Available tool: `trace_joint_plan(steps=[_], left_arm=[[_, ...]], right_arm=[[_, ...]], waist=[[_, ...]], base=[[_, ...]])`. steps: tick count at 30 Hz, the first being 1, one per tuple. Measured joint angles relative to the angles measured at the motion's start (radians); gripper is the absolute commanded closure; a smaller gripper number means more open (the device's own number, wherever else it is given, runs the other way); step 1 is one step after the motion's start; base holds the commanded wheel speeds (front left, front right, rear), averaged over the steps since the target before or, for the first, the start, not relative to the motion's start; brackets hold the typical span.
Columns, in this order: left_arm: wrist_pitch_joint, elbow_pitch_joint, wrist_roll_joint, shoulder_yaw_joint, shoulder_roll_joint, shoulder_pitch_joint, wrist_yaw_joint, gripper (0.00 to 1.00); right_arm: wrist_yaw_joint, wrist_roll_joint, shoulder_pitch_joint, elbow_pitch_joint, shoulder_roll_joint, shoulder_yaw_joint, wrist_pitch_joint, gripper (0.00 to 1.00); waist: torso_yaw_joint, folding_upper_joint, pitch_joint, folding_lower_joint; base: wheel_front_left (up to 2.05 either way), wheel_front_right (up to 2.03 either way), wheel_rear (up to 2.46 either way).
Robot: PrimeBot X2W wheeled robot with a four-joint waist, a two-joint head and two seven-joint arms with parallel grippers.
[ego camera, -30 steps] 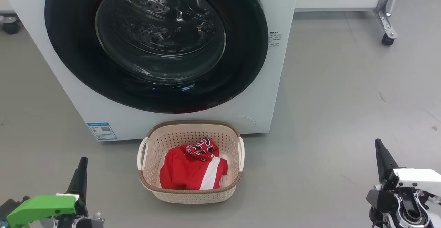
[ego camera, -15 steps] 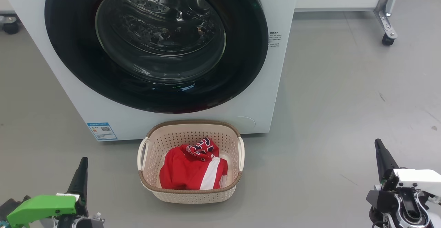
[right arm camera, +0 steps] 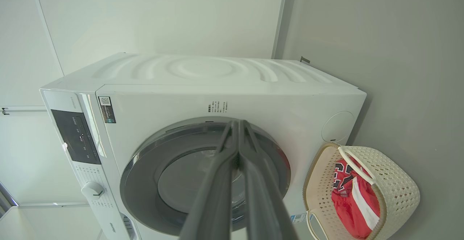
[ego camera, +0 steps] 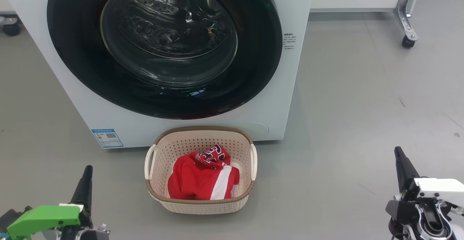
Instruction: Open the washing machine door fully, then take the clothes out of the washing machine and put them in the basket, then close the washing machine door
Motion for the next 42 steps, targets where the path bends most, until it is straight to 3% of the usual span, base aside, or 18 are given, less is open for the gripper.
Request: trace_joint_plan(steps=[42], left_arm=[[0.0, 0.0, 0.0, 0.005, -0.002, 0.0, 0.0, 1.0]], right_arm=[[0.0, 0.0, -0.001, 0.001, 0.0, -0.003, 0.0, 1.0]], waist=[[0.0, 0.0, 0.0, 0.0]], base=[[0.0, 0.0, 0.0]])
